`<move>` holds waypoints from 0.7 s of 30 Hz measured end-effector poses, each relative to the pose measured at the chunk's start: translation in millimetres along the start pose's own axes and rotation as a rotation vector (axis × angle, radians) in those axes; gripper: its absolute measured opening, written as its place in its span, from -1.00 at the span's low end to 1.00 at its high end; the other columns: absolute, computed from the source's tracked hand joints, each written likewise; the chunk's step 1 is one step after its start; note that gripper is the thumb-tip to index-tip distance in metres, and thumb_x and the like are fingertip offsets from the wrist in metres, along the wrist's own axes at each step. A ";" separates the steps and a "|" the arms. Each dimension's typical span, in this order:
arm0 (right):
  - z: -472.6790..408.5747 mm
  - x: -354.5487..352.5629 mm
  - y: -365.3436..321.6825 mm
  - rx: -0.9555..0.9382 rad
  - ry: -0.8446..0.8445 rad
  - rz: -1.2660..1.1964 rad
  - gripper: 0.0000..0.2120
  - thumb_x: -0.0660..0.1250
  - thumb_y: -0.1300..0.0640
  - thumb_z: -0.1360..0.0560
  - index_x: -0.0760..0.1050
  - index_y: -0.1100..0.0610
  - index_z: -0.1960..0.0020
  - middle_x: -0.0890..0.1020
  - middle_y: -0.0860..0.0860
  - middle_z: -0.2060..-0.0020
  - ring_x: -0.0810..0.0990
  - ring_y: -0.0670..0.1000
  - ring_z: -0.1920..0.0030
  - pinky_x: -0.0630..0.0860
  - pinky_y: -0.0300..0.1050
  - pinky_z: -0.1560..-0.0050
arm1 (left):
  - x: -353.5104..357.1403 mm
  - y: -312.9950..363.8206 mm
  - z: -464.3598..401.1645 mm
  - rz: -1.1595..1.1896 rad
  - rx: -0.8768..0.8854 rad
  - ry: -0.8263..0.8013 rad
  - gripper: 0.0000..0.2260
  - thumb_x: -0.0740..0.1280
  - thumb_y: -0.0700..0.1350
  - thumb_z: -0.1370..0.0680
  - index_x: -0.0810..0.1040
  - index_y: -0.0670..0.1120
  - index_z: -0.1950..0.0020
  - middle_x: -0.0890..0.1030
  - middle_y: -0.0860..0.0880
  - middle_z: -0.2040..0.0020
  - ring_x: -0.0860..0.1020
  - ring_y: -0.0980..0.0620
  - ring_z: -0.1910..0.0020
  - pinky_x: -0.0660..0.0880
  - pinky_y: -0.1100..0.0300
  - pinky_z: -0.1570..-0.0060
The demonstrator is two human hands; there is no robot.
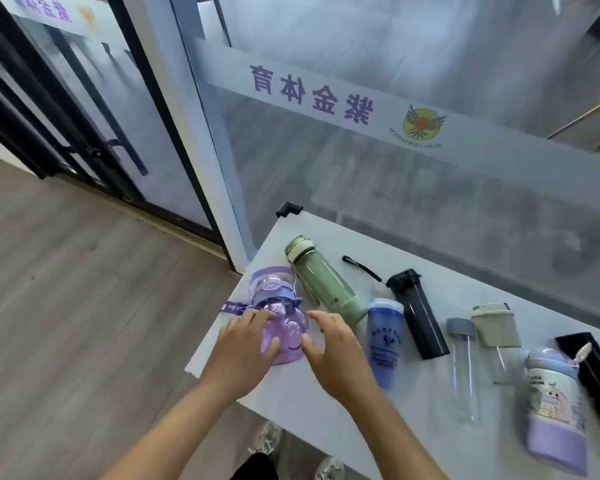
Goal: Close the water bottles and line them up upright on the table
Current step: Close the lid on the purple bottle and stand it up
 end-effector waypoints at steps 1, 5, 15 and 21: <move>-13.1 9.0 2.5 0.017 -0.022 -0.027 -0.59 0.28 -0.06 -0.58 0.42 0.00 -0.40 0.51 -0.04 -0.28 0.49 0.00 -0.28 0.43 -0.04 -0.31 | 1.5 -8.9 -8.9 0.025 -0.032 0.014 -0.55 0.11 0.16 -0.47 0.46 0.04 -0.29 0.54 0.02 -0.16 0.50 -0.04 -0.06 0.44 0.05 -0.11; -61.6 35.9 7.9 0.175 -0.178 -0.001 -0.55 0.21 -0.14 -0.61 0.37 0.06 -0.42 0.49 0.10 -0.28 0.46 0.13 -0.33 0.39 0.02 -0.34 | 11.2 -40.7 -44.0 0.075 -0.179 0.031 -0.61 0.23 0.09 -0.55 0.42 -0.02 -0.34 0.52 -0.10 -0.21 0.48 -0.16 -0.12 0.42 -0.03 -0.15; -105.5 75.3 26.8 0.431 -0.240 -0.349 -0.54 0.32 -0.03 -0.59 0.43 0.20 -0.39 0.60 0.05 -0.11 0.56 0.03 -0.07 0.50 -0.08 -0.12 | 46.2 -79.0 -85.2 0.611 -0.552 -0.147 -0.62 0.32 0.04 -0.55 0.42 -0.08 -0.30 0.58 -0.07 -0.16 0.56 -0.04 -0.07 0.53 0.04 -0.08; -101.5 79.2 22.5 0.392 -0.185 -0.459 -0.55 0.42 0.02 -0.53 0.45 0.14 -0.36 0.60 0.02 -0.16 0.59 -0.04 -0.06 0.47 -0.28 0.09 | 44.3 -83.0 -79.0 0.823 -0.547 -0.073 -0.52 0.41 -0.09 -0.52 0.35 -0.05 -0.41 0.55 -0.03 -0.19 0.57 0.00 -0.10 0.55 0.04 -0.12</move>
Point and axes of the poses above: each hand's wrist, its own z-axis away from the middle knuckle, its own x-axis out of the palm, y = z × x, the point moved 7 cm from there along -z, towards the middle knuckle
